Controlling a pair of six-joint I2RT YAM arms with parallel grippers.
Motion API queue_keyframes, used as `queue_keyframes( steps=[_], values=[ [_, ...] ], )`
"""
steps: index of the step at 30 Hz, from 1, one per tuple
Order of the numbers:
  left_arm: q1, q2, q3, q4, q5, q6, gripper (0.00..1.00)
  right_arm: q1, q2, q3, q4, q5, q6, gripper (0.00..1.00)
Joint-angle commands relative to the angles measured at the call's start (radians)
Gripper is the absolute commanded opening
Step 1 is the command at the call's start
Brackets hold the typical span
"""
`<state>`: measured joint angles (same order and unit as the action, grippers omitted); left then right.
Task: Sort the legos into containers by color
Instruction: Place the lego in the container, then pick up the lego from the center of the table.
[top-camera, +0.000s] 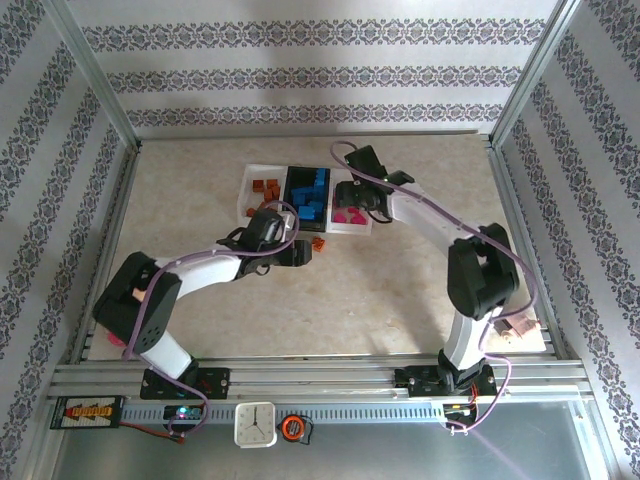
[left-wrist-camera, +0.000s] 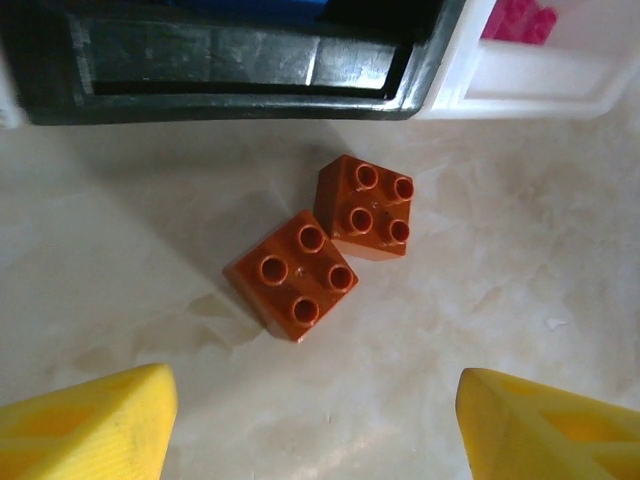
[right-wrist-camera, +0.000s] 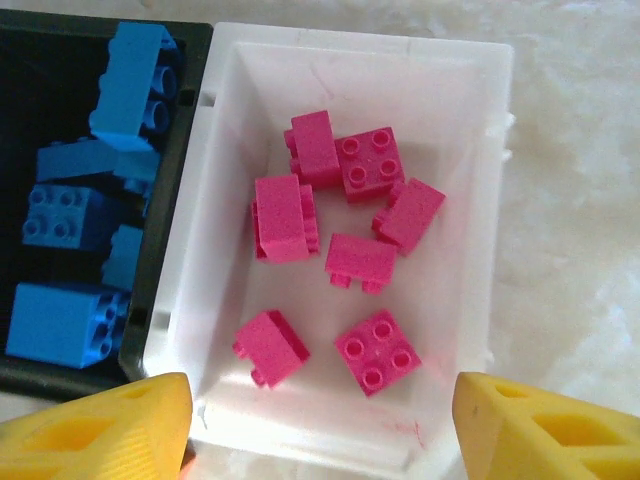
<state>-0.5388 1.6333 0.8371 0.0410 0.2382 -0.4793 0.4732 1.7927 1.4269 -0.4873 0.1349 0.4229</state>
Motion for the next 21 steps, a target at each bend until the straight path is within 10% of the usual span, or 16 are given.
queue_keyframes(
  steps=[1,21],
  values=[
    [-0.033,0.075,0.074,-0.017,-0.07,0.107,0.74,-0.008,-0.077,-0.085,0.061,-0.024,0.028,0.69],
    [-0.087,0.2,0.121,-0.037,-0.209,0.215,0.46,-0.053,-0.157,-0.194,0.112,-0.058,0.056,0.7]
  ],
)
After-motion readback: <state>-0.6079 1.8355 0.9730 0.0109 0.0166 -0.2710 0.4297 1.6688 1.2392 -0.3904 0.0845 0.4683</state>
